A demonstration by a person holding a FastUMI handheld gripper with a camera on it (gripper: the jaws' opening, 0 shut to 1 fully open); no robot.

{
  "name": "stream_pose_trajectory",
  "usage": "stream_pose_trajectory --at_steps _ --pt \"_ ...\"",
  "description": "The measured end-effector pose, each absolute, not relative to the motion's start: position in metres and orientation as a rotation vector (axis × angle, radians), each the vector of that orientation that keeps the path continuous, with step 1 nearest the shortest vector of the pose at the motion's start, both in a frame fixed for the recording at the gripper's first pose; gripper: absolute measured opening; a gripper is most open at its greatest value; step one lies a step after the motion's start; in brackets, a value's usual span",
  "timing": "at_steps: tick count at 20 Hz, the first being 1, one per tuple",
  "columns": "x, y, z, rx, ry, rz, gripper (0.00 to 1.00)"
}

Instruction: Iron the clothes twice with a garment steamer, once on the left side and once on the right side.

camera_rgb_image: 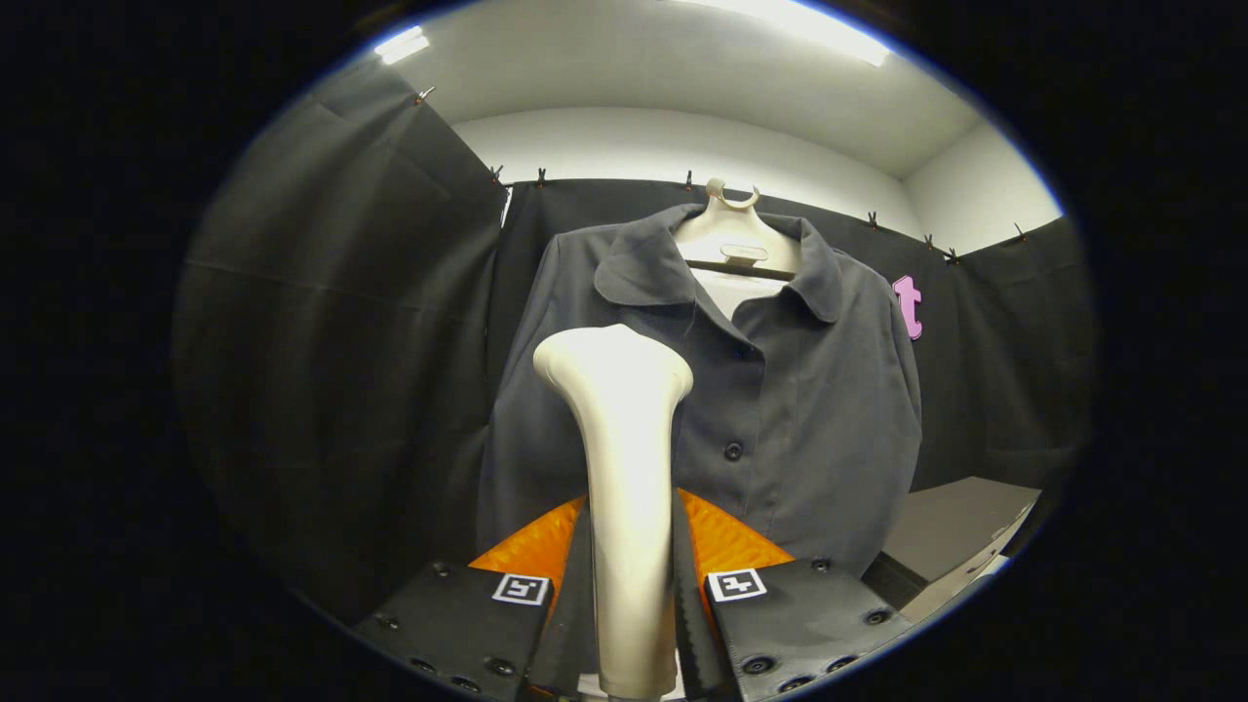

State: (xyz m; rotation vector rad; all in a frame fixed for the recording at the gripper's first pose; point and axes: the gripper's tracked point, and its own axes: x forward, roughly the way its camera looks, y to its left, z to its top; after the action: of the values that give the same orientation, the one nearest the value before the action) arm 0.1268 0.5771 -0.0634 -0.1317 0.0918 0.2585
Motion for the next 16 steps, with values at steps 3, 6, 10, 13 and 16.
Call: stream_pose_trajectory --at_steps 3,6,10,13,16 --pt "0.126 0.574 -0.083 -0.134 0.128 0.253 0.45" --pt "0.124 0.566 -0.096 -0.122 0.157 0.24 0.45" --pt "0.118 0.558 -0.109 -0.119 0.191 0.233 0.45" --pt "0.109 0.555 -0.125 -0.122 0.222 0.235 0.45" --pt "0.099 0.549 -0.145 -0.155 0.26 0.221 0.45"
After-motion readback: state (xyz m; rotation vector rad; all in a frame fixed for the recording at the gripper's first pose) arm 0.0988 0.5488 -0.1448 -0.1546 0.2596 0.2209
